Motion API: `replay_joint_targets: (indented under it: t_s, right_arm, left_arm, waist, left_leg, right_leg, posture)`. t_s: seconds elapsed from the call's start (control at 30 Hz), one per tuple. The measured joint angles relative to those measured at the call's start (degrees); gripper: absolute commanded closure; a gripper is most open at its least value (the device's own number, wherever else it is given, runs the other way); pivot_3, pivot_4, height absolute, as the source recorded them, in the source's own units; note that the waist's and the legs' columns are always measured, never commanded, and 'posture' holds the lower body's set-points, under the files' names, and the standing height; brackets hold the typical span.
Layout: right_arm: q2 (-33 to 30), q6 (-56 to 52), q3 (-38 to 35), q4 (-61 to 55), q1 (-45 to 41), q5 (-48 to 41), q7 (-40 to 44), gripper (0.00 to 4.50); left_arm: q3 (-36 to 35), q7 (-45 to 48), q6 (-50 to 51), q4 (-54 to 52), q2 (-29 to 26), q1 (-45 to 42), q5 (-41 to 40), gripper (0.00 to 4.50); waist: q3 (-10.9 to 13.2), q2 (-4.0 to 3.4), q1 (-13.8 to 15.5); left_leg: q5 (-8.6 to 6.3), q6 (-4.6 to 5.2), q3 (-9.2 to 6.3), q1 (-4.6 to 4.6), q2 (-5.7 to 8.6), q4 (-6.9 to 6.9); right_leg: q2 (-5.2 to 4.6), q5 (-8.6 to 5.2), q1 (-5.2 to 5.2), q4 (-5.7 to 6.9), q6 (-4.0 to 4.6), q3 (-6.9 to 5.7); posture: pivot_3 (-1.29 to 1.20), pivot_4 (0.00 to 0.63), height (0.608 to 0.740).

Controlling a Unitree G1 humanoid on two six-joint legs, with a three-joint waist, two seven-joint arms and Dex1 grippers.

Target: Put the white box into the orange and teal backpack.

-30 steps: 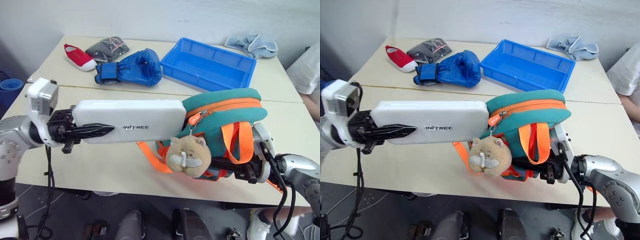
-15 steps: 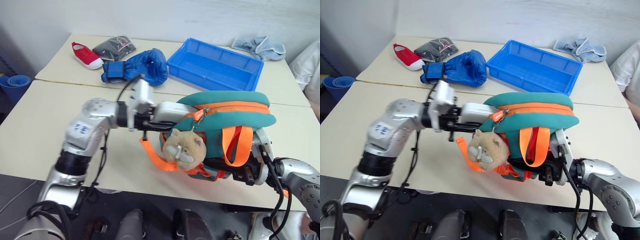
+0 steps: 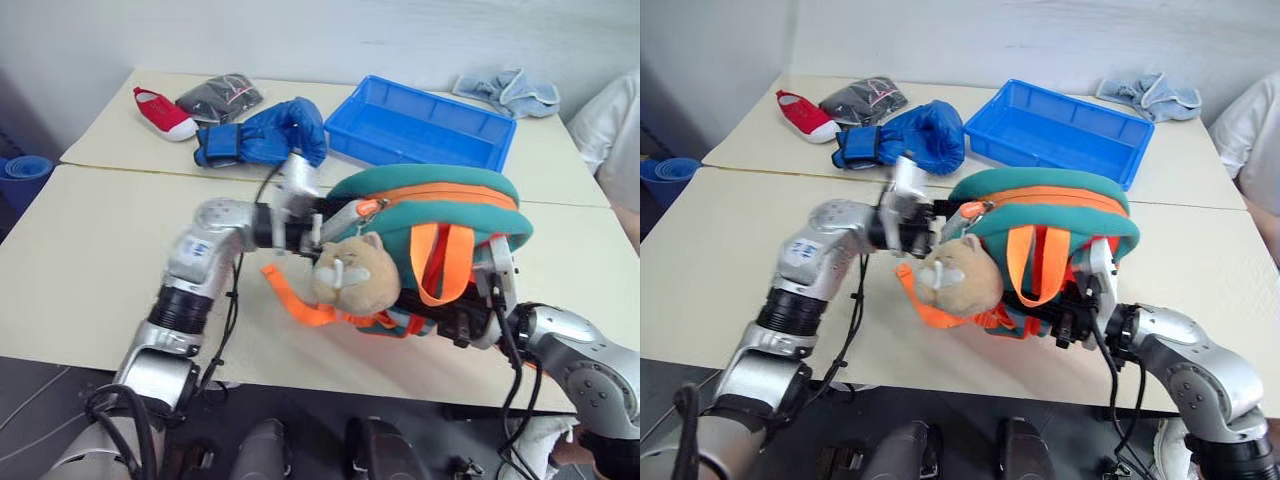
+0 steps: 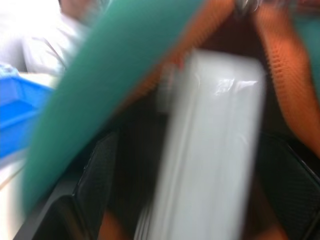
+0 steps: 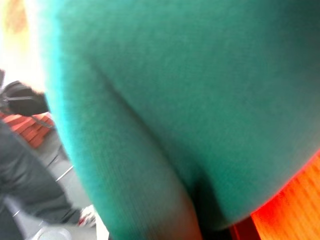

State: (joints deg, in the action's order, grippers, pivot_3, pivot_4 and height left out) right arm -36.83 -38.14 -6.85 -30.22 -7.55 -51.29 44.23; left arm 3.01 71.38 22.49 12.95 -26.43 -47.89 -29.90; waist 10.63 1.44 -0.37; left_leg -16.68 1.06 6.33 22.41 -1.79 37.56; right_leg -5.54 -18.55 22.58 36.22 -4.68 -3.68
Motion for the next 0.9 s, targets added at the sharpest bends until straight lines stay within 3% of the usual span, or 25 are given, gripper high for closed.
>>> replay_joint_targets:
  t_s: [0.1, 0.2, 0.6, 0.77, 0.9]
  right_arm:
    - [0.25, 0.21, 0.33, 0.53, -0.61, 2.10, -1.81, 4.50]
    - [0.71, 0.47, 0.72, 1.27, -1.19, 3.34, -2.34, 4.50]
    - [1.89, 0.74, 2.65, 3.57, -3.22, 6.02, -1.51, 4.50]
    - [2.22, 1.00, 3.37, 4.85, -4.45, 6.79, -0.66, 4.50]
    - [2.97, 1.92, 3.78, 5.84, -4.93, 7.42, 0.02, 4.50]
  left_arm:
    - [-0.90, 8.42, -3.07, 3.32, -9.01, 0.93, 1.48, 0.38]
    - [-1.10, 10.93, -3.70, 3.54, -11.30, 3.87, 2.21, 0.38]
    - [-5.86, -0.67, 2.23, -21.72, -6.62, 15.09, -4.60, 0.38]
    - [-6.12, -2.51, 5.06, -26.16, -7.44, 16.91, -6.96, 0.38]
    - [-3.91, -3.50, 1.65, -26.06, -6.10, 18.09, -4.41, 0.38]
  waist:
    - [0.00, -0.01, 0.08]
    - [0.00, 0.00, 0.54]
    - [0.00, 0.00, -0.20]
    - [0.00, 0.00, -0.04]
    - [0.00, 0.00, 0.15]
  left_leg:
    - [0.01, -0.02, 0.01, -0.04, 0.03, -0.04]
    - [-0.06, 0.10, -0.05, 0.02, 0.07, 0.08]
    - [-0.09, 0.12, -0.11, 0.08, 0.03, 0.17]
    - [-0.08, 0.10, -0.12, 0.00, 0.04, 0.17]
    - [-0.08, 0.10, -0.10, 0.00, 0.05, 0.16]
  right_leg:
    - [0.00, -0.01, -0.02, 0.00, 0.03, -0.01]
    - [-0.10, -0.01, -0.07, 0.00, 0.02, -0.05]
    - [-0.10, 0.03, -0.07, 0.07, -0.05, -0.02]
    - [-0.11, 0.02, -0.12, 0.12, -0.03, -0.01]
    - [-0.11, 0.01, -0.12, 0.10, -0.03, 0.00]
  posture:
    - [0.00, 0.150, 0.740]
    - [0.00, 0.150, 0.740]
    - [0.00, 0.150, 0.740]
    - [0.00, 0.150, 0.740]
    - [0.00, 0.150, 0.740]
